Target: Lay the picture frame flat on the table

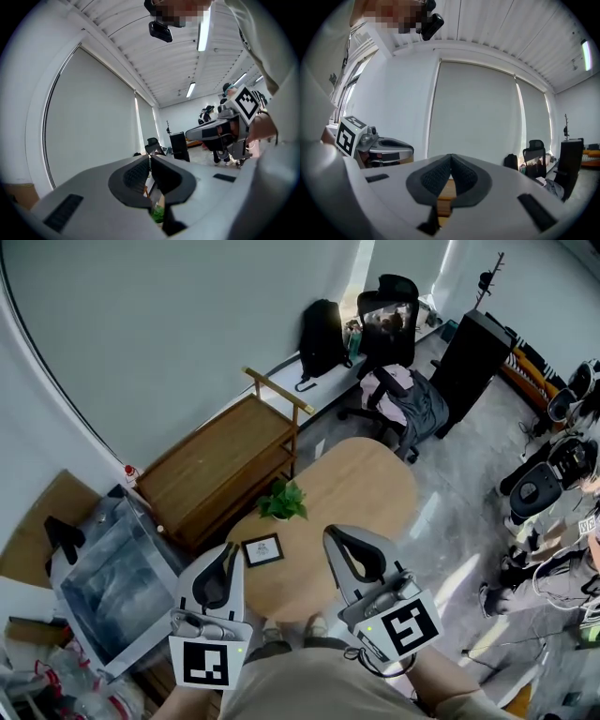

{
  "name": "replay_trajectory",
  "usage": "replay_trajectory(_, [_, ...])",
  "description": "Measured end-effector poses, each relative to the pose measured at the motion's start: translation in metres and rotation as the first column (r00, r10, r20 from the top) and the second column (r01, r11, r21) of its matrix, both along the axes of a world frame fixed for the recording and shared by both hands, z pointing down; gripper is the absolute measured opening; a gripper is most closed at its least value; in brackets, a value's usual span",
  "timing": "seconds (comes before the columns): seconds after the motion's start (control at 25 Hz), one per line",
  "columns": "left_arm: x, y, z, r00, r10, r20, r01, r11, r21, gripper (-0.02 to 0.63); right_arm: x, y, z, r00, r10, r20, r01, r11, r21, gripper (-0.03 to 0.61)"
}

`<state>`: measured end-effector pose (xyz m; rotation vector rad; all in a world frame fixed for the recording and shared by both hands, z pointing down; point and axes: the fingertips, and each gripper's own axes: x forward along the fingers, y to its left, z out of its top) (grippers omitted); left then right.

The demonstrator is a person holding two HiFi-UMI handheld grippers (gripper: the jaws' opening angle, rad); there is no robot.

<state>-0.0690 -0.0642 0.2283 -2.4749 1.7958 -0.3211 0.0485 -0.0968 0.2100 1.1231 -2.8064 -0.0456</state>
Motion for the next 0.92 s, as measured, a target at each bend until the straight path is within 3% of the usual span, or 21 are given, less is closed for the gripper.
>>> replay_trajectory(0.92, [-0.0029, -0.0076, 0.004, 1.0, -0.026, -0.008, 0.026, 1.0, 0.004, 0.015, -0.0078, -0.0025, -0.0068, 0.999, 0.001, -0.037, 0.002, 0.997, 0.076, -0.005])
